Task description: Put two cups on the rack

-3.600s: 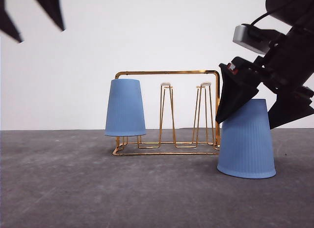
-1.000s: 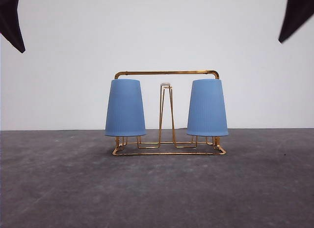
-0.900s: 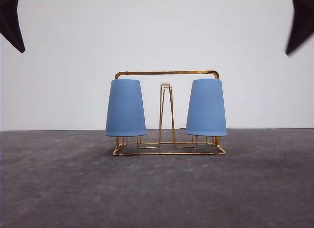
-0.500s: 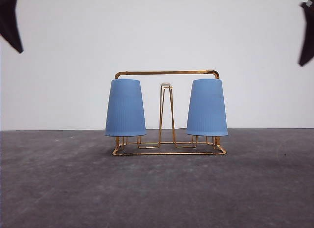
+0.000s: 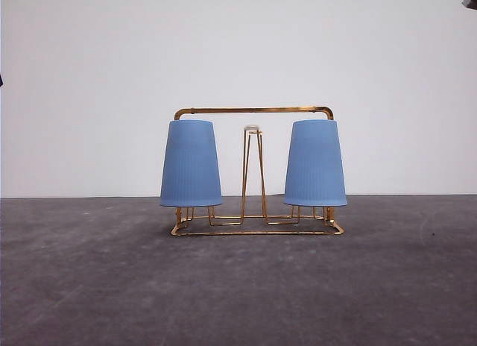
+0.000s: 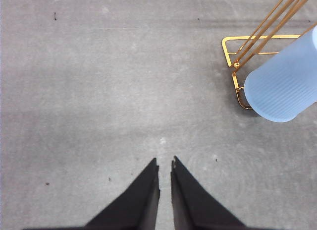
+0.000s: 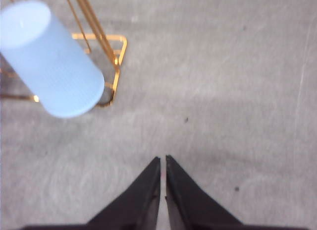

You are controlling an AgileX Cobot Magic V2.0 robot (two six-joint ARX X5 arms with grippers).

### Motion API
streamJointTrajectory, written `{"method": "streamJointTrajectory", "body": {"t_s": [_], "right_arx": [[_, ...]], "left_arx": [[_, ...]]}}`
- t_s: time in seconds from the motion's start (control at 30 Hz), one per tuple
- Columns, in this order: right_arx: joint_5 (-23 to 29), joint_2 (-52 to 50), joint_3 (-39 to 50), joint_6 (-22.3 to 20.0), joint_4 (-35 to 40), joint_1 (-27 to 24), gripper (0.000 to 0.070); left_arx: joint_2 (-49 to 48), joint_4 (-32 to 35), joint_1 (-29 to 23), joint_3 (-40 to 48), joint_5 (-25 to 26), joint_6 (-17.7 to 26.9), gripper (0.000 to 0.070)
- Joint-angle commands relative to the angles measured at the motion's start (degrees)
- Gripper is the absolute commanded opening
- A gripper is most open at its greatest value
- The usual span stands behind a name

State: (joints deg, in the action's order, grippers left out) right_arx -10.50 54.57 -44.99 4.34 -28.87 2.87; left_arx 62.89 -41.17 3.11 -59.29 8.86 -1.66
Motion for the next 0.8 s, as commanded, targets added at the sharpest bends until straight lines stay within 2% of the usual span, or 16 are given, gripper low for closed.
{"method": "streamJointTrajectory", "body": {"t_s": [0.0, 0.3, 0.37, 0.47, 0.57, 0.77], "right_arx": [[0.0, 0.4, -0.8, 0.7, 0.8, 0.0, 0.0015], [0.0, 0.4, -0.8, 0.7, 3.6, 0.0, 0.0015], [0.0, 0.4, -0.8, 0.7, 3.9, 0.0, 0.0015], [0.0, 0.4, -0.8, 0.7, 4.0, 0.0, 0.0015], [0.0, 0.4, -0.8, 0.7, 4.0, 0.0, 0.0015], [0.0, 0.4, -0.8, 0.7, 4.0, 0.0, 0.0015]], "left_arx": [[0.2, 0.4, 0.0, -0.3, 0.0, -0.4, 0.0025], [-0.8, 0.4, 0.0, -0.3, -0.4, -0.1, 0.0025], [-2.5, 0.5, 0.0, -0.2, -0.5, 3.7, 0.0025], [-6.5, 0.5, 0.0, 1.8, -0.5, 4.7, 0.0025], [-12.0, 2.3, -0.5, 6.2, -0.5, 4.9, 0.0025], [-26.0, 11.6, -2.3, 21.0, -0.5, 3.6, 0.0025]]}}
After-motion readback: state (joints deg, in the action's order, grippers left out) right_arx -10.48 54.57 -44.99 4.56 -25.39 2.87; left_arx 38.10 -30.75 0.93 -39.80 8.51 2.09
